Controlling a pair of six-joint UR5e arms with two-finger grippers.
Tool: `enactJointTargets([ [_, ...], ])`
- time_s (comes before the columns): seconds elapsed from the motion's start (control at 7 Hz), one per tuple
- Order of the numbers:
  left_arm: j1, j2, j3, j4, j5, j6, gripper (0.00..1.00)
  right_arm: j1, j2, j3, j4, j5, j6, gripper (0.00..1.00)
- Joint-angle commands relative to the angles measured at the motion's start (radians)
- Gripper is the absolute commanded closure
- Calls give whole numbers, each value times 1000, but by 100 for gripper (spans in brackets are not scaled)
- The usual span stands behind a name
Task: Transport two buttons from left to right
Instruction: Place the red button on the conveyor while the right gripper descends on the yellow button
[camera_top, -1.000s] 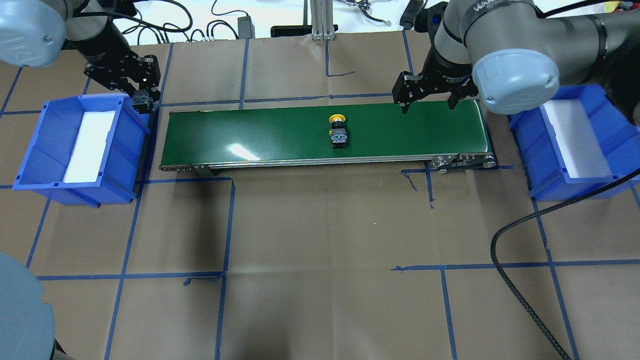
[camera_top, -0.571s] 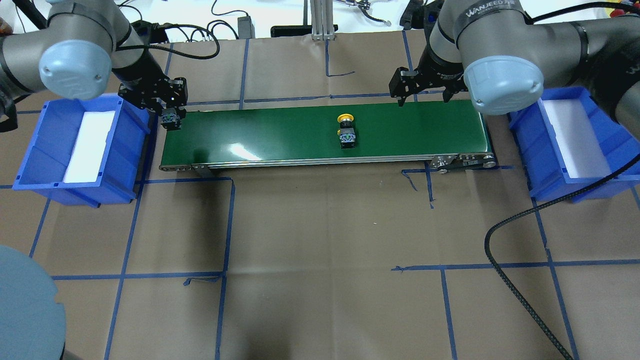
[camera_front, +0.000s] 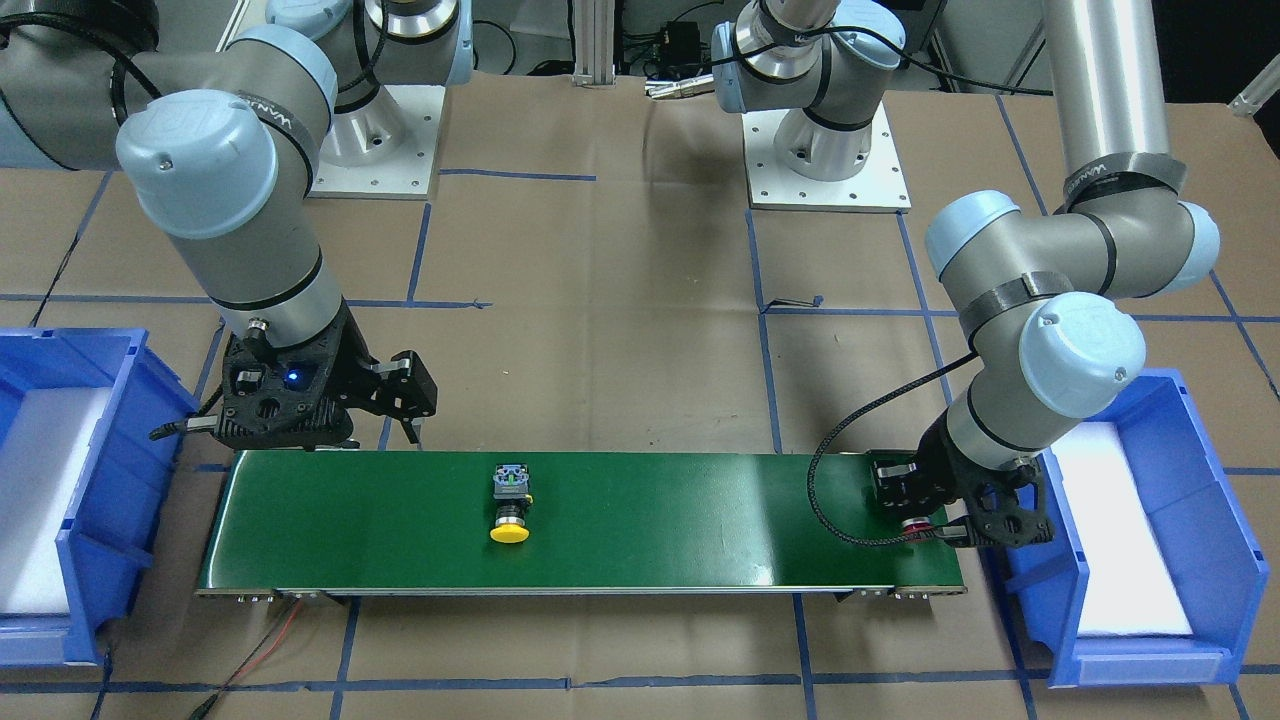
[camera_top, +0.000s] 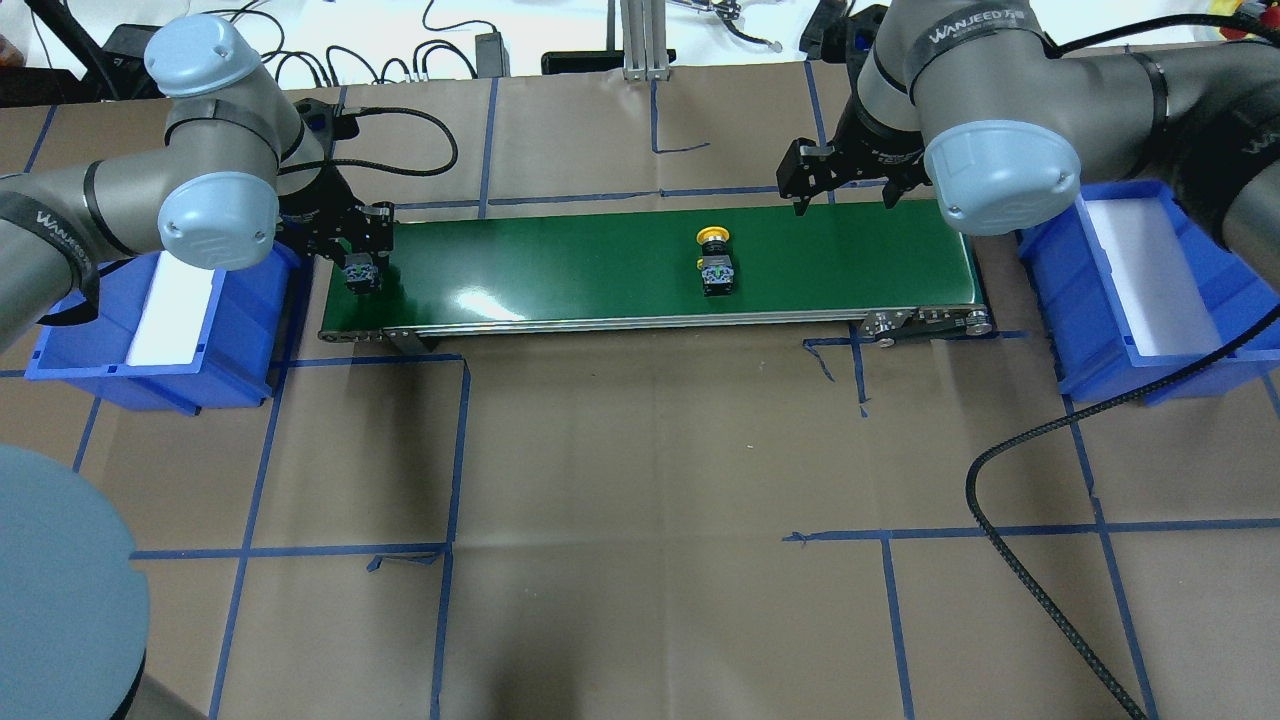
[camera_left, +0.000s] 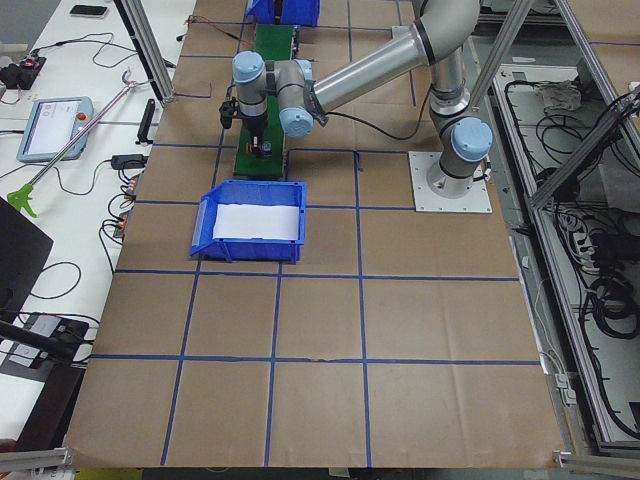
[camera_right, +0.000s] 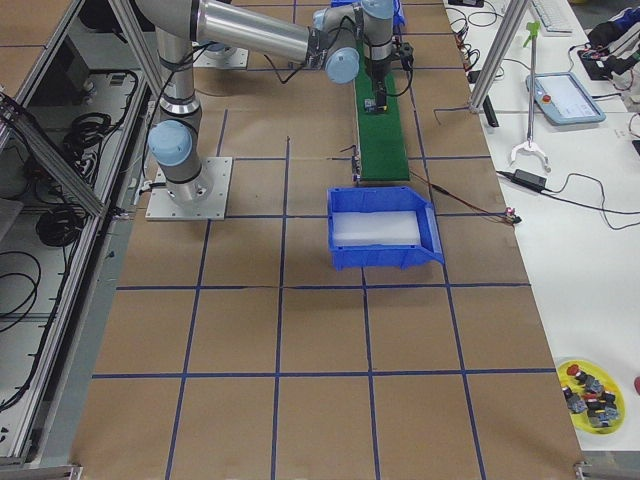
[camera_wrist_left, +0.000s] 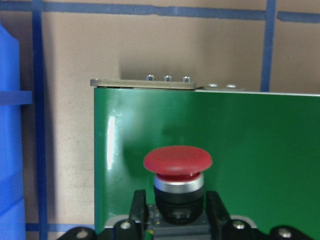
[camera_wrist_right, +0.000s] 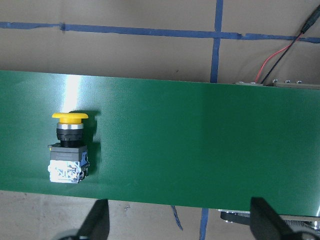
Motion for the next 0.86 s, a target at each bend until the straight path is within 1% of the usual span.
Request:
enactJointTargets([
  [0.0,-3,-4,-4,3,-3,-2,72,1,1,2,-1,3,15,0],
  [0.14,-4,-9,-4,4,-8,-3,12,1,1,0,-4,4,16,0],
  [0.29,-6,-7,-3,4,-11,-5,0,1,1,2,-4,1,16,0],
  [0.43,-6,-6,4,4,-10,-5,0,1,1,3,-6,3,18,0],
  [0.71,-7,42,40,-10,-6,-5,0,1,4,6,-6,3,18,0],
])
